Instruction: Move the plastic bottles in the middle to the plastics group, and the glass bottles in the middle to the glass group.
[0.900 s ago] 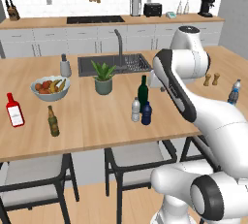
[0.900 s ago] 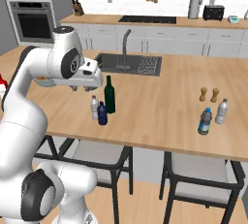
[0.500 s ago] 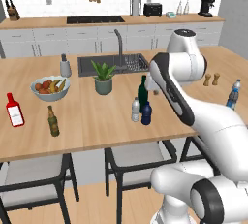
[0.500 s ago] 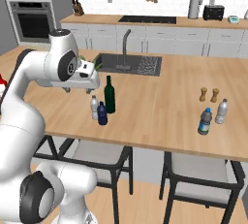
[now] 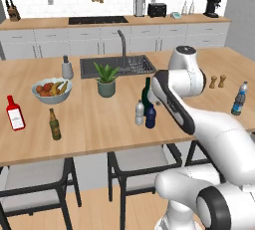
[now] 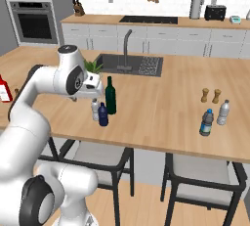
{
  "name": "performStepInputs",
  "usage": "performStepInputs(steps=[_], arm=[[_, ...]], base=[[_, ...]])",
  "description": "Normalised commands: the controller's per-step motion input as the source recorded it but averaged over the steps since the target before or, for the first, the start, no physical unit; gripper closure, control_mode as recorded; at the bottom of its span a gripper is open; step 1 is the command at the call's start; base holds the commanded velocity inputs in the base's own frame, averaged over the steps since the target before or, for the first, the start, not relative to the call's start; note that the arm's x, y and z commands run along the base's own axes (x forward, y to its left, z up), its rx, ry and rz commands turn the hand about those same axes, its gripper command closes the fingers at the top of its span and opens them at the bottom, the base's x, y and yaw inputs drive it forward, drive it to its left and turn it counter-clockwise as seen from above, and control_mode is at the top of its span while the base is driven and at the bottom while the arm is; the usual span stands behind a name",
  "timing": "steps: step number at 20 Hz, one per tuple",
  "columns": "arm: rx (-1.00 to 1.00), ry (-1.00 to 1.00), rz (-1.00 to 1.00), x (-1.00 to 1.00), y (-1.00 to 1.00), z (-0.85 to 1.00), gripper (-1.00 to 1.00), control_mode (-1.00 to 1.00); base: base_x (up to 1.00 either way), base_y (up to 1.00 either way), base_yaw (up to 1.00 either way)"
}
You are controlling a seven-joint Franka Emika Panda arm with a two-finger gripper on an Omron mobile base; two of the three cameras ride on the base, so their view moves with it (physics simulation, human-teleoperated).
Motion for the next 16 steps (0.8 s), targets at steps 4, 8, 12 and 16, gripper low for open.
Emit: performStepInputs(steps=[4,8,12,16], arm=[[0.0,-0.11,0.02,0.58,-0.1,-0.34,-1.0,-1.0],[0.0,-0.12,0.02,0.59,0.0,-0.1,-1.0,-1.0],[0.0,-0.07,0.03,0.51,0.0,-0.01,-1.0,-1.0],[0.0,-0.01,0.02,0.19,0.0,-0.02,-1.0,-1.0]], base=[[0.0,0.0,0.0],[0.0,0.0,0.0],[0.0,0.0,0.0],[0.0,0.0,0.0]])
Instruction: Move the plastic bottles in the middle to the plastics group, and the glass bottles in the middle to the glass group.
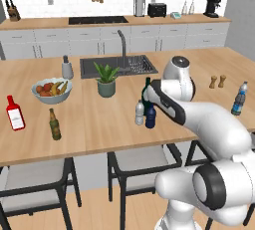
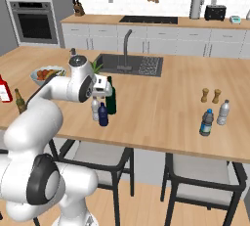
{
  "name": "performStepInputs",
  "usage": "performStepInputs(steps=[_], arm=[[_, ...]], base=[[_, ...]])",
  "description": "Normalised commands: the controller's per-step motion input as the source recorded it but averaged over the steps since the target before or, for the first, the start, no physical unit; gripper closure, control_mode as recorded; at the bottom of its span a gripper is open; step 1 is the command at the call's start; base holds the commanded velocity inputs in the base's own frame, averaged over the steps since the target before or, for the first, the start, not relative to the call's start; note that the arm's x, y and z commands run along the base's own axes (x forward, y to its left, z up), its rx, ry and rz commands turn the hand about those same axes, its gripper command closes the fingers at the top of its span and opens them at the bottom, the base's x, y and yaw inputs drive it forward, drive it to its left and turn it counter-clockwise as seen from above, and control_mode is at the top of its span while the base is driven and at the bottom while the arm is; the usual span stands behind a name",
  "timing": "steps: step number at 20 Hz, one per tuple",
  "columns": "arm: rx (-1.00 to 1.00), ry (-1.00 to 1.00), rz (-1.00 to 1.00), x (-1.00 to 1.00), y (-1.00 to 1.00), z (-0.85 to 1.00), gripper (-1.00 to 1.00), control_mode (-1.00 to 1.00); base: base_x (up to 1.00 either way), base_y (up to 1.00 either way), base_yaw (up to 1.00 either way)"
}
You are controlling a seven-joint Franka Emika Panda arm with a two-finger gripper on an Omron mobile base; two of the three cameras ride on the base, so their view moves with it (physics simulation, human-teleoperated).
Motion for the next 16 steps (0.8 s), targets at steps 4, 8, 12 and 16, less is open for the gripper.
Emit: performStepInputs(steps=[4,8,12,16], arm=[[0.0,0.0,0.0,0.0,0.0,-0.14,-1.0,-1.0],[0.0,0.0,0.0,0.0,0.0,-0.47,-1.0,-1.0],[0.0,0.0,0.0,0.01,0.0,-0.56,-1.0,-1.0],[0.0,0.0,0.0,0.13,0.0,-0.35,-1.0,-1.0]], base=[[0.0,0.0,0.0],[0.0,0.0,0.0],[0.0,0.0,0.0],[0.0,0.0,0.0]])
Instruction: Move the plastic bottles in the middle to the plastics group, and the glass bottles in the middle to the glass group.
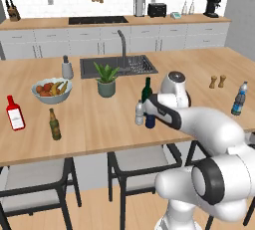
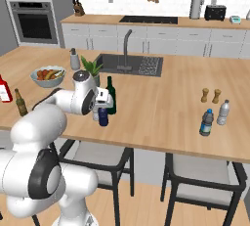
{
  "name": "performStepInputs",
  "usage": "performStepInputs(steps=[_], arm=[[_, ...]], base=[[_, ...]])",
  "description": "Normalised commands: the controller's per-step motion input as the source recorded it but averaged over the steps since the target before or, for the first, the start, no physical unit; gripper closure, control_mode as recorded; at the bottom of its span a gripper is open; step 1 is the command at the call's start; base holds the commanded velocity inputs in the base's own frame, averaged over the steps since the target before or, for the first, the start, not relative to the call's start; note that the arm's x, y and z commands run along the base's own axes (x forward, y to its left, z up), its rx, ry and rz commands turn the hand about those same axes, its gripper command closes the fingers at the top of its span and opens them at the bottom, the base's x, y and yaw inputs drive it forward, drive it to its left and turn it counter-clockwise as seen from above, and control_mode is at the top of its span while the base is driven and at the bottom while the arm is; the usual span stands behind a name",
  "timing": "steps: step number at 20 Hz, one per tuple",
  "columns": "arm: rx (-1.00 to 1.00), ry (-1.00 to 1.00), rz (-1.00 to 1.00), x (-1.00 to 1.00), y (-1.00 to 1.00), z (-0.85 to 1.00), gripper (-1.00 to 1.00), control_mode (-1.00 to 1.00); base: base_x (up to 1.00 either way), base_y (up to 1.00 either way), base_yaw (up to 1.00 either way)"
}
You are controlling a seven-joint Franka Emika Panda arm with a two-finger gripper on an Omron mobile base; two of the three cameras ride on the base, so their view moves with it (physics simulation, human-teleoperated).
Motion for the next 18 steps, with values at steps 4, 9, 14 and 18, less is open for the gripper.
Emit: performStepInputs(steps=[4,9,14,18], arm=[[0.0,0.0,0.0,0.36,0.0,-0.03,-1.0,-1.0],[0.0,0.03,0.01,0.23,0.0,-0.01,-1.0,-1.0],[0.0,0.11,0.0,0.1,0.0,0.0,-1.0,-1.0],[0.0,0.1,0.0,0.11,0.0,0.0,-1.0,-1.0]], base=[[0.0,0.0,0.0],[0.0,0.0,0.0],[0.0,0.0,0.0],[0.0,0.0,0.0]])
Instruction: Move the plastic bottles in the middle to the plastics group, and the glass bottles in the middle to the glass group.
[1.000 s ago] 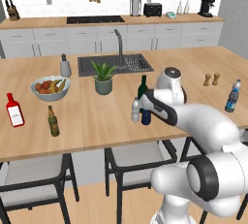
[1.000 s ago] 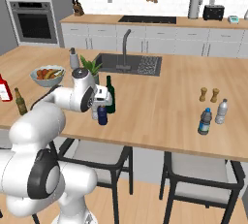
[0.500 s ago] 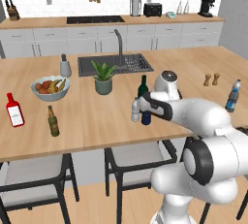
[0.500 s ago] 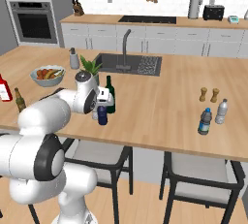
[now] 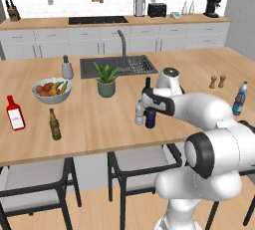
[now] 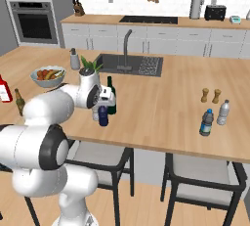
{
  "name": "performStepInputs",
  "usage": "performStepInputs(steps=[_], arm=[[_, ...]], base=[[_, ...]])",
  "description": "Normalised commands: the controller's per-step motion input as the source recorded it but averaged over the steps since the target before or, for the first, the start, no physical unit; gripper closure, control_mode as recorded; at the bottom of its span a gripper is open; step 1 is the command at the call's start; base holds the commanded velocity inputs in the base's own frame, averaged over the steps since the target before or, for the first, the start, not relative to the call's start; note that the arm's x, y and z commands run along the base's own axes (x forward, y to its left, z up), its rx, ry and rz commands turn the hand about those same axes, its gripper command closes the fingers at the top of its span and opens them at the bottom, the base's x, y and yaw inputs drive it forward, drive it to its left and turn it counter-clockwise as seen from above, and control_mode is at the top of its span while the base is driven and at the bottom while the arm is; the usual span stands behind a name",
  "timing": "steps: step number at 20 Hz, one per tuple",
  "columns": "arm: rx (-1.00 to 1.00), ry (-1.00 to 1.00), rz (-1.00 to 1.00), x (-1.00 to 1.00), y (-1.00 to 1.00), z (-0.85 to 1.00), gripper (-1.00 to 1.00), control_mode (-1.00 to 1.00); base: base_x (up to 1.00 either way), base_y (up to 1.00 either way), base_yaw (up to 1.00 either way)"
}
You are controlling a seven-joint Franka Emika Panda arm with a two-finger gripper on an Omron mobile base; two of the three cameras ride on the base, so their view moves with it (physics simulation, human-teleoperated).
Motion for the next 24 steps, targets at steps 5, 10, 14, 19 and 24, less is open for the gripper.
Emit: performStepInputs(steps=[5,10,14,19,24], arm=[[0.0,0.0,0.0,0.0,0.0,-0.15,-1.0,-1.0],[0.0,0.0,0.0,0.06,0.0,-0.29,-1.0,-1.0],[0.0,0.0,0.06,0.21,0.0,-0.2,-1.0,-1.0],[0.0,0.01,0.09,0.15,0.0,-0.1,-1.0,-1.0],[-0.01,0.04,0.07,0.12,0.0,-0.02,-1.0,-1.0]], base=[[0.0,0.0,0.0],[0.0,0.0,0.0],[0.0,0.0,0.0],[0.0,0.0,0.0],[0.0,0.0,0.0]])
